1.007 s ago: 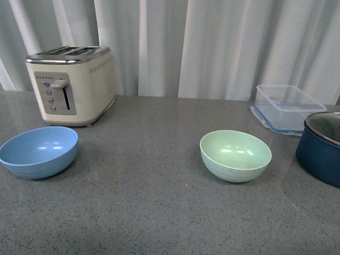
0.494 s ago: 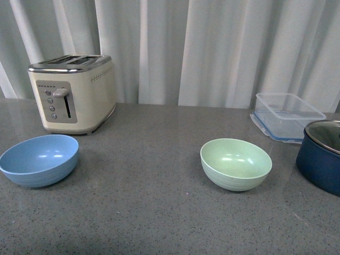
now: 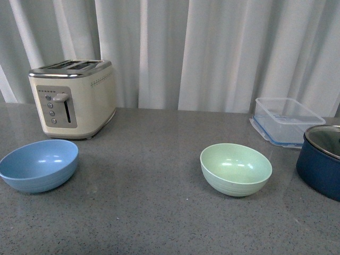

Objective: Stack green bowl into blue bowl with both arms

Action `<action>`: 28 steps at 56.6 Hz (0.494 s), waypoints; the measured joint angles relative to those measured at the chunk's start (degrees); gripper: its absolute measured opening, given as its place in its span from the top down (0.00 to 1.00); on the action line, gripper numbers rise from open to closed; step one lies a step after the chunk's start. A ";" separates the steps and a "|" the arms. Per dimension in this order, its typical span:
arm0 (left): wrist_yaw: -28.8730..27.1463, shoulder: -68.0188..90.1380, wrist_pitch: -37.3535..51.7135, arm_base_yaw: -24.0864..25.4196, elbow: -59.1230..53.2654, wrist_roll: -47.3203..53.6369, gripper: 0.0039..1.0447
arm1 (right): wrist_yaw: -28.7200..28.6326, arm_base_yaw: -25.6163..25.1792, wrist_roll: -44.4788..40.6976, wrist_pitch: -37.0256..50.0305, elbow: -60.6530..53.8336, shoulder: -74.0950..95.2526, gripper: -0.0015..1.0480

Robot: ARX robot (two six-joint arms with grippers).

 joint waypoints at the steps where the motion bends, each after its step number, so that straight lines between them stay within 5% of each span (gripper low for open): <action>1: 0.00 0.61 -0.11 -0.02 0.33 -0.11 0.06 | 0.00 0.00 0.00 0.00 0.00 0.00 0.10; 28: -0.61 22.40 1.11 -0.72 9.49 -6.47 0.06 | 0.00 0.00 0.00 0.00 0.00 0.00 0.10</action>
